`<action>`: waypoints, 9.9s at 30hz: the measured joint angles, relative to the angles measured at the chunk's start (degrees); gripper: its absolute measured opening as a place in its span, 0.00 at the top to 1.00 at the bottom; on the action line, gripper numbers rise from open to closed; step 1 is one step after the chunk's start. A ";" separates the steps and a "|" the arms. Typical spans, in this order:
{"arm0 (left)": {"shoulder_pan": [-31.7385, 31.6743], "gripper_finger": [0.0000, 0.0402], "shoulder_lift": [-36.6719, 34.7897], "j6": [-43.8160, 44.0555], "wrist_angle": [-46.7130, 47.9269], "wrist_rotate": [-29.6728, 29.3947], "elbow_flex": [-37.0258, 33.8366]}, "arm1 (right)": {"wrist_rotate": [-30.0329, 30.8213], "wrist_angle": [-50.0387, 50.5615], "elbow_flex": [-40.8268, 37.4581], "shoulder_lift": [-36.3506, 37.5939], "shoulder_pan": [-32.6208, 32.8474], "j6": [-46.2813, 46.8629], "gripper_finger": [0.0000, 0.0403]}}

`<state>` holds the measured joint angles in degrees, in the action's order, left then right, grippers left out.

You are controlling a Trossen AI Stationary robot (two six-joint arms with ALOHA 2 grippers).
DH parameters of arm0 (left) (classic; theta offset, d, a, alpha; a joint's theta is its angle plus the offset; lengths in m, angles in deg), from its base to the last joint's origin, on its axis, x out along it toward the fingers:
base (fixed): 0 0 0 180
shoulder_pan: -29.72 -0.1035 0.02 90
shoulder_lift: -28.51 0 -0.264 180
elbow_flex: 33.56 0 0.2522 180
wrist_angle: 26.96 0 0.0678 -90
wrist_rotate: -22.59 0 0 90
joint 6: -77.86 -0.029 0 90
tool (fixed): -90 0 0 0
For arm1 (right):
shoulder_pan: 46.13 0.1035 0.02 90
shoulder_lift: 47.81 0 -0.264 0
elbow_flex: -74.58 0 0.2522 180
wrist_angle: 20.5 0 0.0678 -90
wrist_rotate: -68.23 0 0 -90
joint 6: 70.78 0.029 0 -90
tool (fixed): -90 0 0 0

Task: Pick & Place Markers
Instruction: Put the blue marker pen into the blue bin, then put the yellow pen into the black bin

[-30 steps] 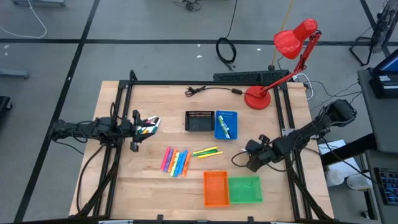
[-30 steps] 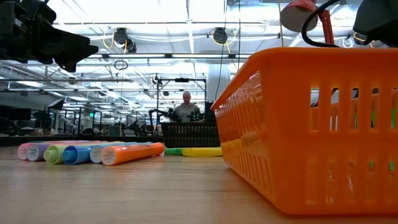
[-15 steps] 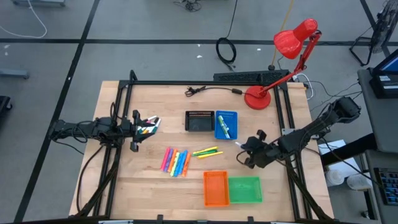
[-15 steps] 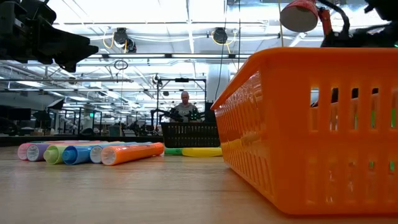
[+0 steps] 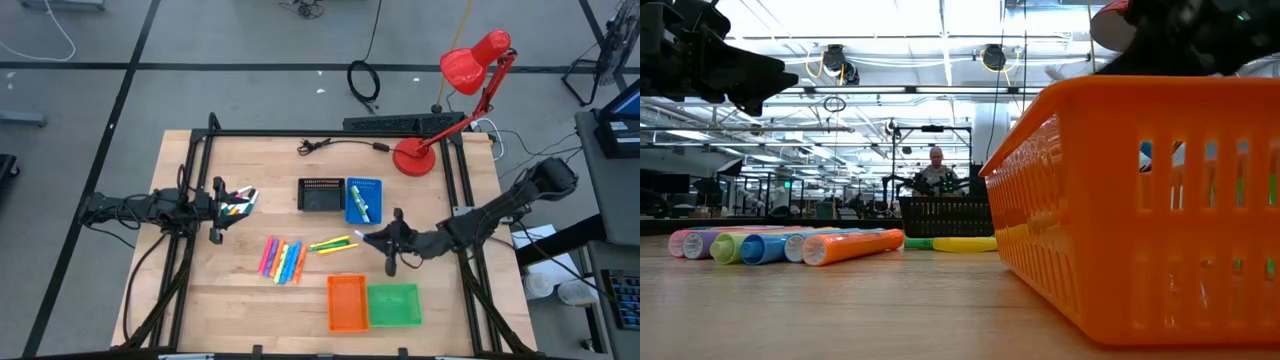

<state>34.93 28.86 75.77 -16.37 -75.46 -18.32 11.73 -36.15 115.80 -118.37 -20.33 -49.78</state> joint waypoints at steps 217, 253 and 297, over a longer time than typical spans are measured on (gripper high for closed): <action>0.02 0.55 -0.01 9.79 -3.81 0.14 -0.02 | -30.67 0.84 7.15 -8.78 -10.38 -18.30 0.97; 0.00 0.55 54.16 -8.62 -59.78 -2.99 3.84 | -30.35 -35.91 -3.61 -5.08 -15.64 -25.16 0.97; 2.16 0.55 96.25 -14.11 -57.55 12.80 47.75 | -30.65 -35.02 -3.58 -5.08 -15.56 -26.23 0.97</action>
<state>37.10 125.10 61.65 -73.91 -62.66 29.42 -18.92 -71.17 112.22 -123.45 -35.89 -76.01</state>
